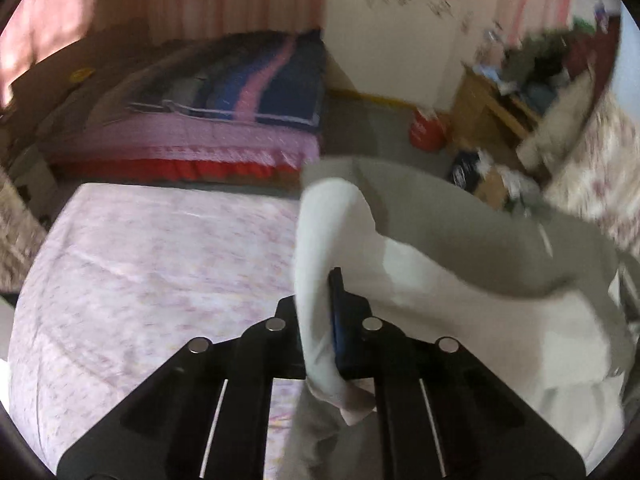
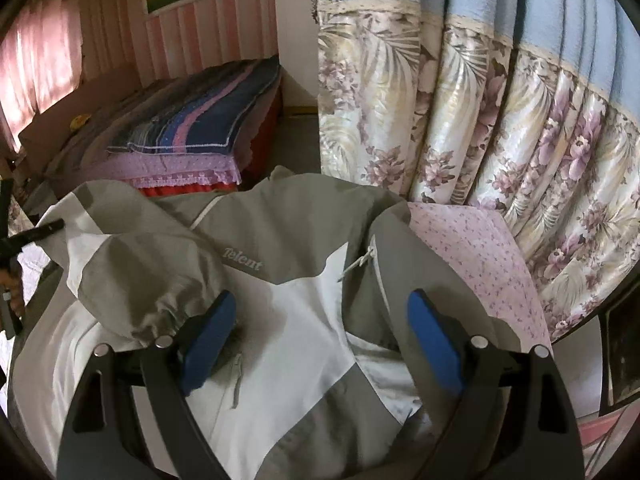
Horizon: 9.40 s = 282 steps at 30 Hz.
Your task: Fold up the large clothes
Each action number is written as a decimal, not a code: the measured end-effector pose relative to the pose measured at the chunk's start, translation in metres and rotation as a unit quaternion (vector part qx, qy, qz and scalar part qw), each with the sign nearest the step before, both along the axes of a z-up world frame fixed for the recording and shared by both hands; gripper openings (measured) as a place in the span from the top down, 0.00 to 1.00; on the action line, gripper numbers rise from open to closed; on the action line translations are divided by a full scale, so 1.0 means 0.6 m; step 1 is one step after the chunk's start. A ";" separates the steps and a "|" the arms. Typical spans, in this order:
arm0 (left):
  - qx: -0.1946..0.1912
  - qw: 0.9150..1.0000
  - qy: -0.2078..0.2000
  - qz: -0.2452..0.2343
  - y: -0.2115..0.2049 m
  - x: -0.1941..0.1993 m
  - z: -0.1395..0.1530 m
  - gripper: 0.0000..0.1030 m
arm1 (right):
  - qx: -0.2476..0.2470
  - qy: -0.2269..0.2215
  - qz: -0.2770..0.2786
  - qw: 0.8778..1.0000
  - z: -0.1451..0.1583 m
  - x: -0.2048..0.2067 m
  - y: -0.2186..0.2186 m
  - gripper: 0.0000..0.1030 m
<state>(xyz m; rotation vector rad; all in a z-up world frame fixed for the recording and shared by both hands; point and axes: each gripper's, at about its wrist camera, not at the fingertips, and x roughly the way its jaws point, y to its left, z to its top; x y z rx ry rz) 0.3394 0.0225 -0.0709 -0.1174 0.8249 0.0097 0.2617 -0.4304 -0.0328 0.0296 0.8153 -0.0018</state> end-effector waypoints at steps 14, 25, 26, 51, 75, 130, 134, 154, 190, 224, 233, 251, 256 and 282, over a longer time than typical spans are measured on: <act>-0.039 0.999 -0.015 -0.008 0.079 -0.120 0.010 0.03 | -0.012 0.005 0.039 0.999 0.000 -0.088 0.029 0.15; -0.001 0.999 -0.010 -0.044 0.032 -0.133 0.011 0.03 | -0.009 0.000 0.050 0.999 0.002 -0.182 0.029 0.15; -0.010 0.999 -0.005 -0.037 0.039 -0.122 0.010 0.03 | -0.013 -0.002 0.049 0.999 0.006 -0.181 0.030 0.15; 0.043 0.999 -0.007 0.012 0.046 -0.051 0.032 0.95 | -0.011 0.013 0.076 0.997 0.020 -0.040 0.124 0.15; 0.049 0.998 -0.036 0.015 0.076 -0.099 0.036 0.03 | 0.118 0.100 0.126 0.980 -0.073 0.058 0.304 0.64; 0.036 0.997 0.017 -0.073 0.010 -0.693 -0.036 0.03 | 0.018 -0.039 0.039 0.998 0.004 -0.528 0.046 0.18; 0.031 0.996 0.030 -0.076 -0.001 -0.713 -0.067 0.03 | 0.022 -0.040 0.023 0.999 -0.018 -0.582 0.045 0.18; 0.011 0.997 -0.042 -0.060 0.054 -0.737 0.011 0.98 | 0.050 0.001 0.093 0.994 -0.081 -0.633 0.114 0.88; 0.002 0.995 -0.075 -0.061 0.019 -0.636 0.046 0.03 | 0.029 0.020 -0.030 0.999 -0.103 -0.450 -0.048 0.90; -0.095 0.994 -0.044 -0.024 -0.050 -0.706 0.026 0.03 | 0.163 -0.130 0.063 0.976 -0.014 -0.527 0.317 0.29; -0.108 0.990 -0.003 -0.087 -0.161 -0.704 -0.001 0.03 | 0.138 -0.038 0.045 0.989 -0.077 -0.583 0.221 0.17; -0.142 0.983 0.035 -0.111 -0.284 -0.694 -0.028 0.03 | 0.086 -0.083 0.085 0.989 -0.025 -0.630 0.119 0.09; -0.146 0.982 0.052 -0.104 -0.312 -0.669 -0.054 0.05 | 0.074 -0.094 0.075 0.990 -0.020 -0.613 0.101 0.09; 0.101 0.985 -0.021 -0.141 -0.083 -0.388 0.066 0.91 | 0.002 -0.142 0.099 0.985 0.110 -0.354 0.119 0.07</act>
